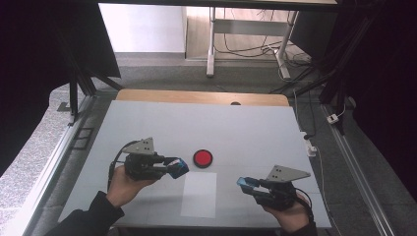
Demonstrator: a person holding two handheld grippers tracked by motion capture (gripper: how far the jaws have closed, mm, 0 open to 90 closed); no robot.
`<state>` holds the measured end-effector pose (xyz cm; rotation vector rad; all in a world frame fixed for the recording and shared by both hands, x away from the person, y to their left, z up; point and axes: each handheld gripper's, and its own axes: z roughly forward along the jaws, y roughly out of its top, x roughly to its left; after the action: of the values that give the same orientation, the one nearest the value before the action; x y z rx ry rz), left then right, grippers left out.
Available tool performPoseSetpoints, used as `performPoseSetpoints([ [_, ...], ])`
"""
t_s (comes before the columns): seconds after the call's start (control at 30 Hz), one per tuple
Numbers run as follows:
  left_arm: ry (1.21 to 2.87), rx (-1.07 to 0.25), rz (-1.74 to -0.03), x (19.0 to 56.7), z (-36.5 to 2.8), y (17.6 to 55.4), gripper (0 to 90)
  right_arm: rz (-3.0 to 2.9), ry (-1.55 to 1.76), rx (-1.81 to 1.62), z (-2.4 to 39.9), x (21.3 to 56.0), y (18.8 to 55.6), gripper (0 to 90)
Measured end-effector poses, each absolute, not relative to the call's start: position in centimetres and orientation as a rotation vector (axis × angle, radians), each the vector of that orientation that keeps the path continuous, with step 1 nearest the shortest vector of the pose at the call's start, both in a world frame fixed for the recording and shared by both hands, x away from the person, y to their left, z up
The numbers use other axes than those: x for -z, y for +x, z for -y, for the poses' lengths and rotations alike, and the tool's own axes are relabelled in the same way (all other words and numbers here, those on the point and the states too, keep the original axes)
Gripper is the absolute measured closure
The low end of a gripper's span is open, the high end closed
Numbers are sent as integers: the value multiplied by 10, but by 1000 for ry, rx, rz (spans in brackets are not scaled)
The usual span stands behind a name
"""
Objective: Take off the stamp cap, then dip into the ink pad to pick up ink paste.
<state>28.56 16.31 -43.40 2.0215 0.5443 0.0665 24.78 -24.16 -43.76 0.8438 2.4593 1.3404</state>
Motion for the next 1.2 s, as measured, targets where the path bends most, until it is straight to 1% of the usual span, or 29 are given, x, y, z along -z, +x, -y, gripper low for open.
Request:
performPoseSetpoints([
  [0.27, 2025, -78, -557, 434, -163, 286, 699, -2398, 952, -1288, 266, 442, 242, 682],
  [0.63, 2027, -84, -573, 435, -162, 288, 698, -2335, 1092, -1288, 285, 449, 237, 683],
  [1.2, 2016, -92, -603, 434, -160, 292, 699, -2340, 1127, -1237, 291, 455, 233, 682],
])
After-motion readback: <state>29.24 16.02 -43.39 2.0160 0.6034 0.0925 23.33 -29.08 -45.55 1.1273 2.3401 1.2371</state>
